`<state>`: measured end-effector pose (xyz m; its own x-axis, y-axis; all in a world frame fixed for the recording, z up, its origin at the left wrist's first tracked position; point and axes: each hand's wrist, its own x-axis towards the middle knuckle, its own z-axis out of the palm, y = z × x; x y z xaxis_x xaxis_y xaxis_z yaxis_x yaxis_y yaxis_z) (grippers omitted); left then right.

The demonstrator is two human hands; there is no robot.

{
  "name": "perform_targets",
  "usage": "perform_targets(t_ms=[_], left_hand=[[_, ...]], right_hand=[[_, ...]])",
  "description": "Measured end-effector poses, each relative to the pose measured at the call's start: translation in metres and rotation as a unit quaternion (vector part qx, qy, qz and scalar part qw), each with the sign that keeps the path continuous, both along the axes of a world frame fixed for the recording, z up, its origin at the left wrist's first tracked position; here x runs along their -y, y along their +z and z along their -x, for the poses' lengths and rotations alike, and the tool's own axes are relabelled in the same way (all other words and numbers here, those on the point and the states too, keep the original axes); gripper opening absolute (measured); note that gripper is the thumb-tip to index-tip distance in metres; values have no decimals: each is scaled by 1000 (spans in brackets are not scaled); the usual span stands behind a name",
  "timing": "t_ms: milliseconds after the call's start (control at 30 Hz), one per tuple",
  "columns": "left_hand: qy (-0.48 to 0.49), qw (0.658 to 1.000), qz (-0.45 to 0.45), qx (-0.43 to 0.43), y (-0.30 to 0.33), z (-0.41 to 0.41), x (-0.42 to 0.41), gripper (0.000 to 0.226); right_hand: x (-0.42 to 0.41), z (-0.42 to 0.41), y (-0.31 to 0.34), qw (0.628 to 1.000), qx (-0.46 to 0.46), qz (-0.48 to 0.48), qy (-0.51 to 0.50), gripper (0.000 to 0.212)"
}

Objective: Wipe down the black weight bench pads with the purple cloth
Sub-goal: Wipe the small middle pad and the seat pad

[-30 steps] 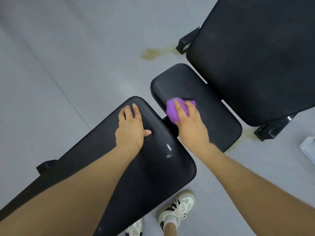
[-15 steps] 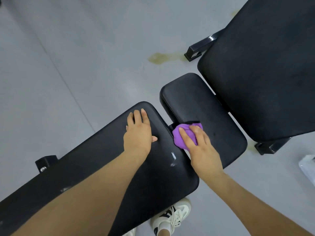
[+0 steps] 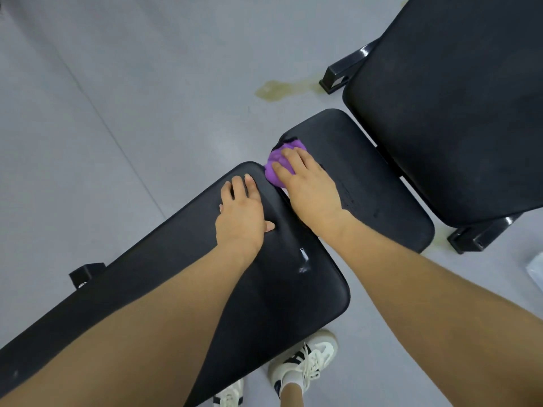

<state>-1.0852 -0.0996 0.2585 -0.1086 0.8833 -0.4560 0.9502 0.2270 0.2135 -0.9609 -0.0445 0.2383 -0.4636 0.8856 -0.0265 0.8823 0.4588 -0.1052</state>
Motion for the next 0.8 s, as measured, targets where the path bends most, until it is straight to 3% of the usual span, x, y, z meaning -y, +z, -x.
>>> perform_targets(t_ms=[333, 567, 800], left_hand=[[7, 1000, 3, 2, 3, -2, 1, 97], [1, 1000, -10, -12, 4, -1, 3, 97], [-43, 998, -39, -14, 8, -13, 59, 78]], right_hand=[[72, -53, 6, 999, 38, 14, -28, 58], [116, -69, 9, 995, 32, 3, -91, 51], [158, -89, 23, 986, 97, 38, -131, 55]])
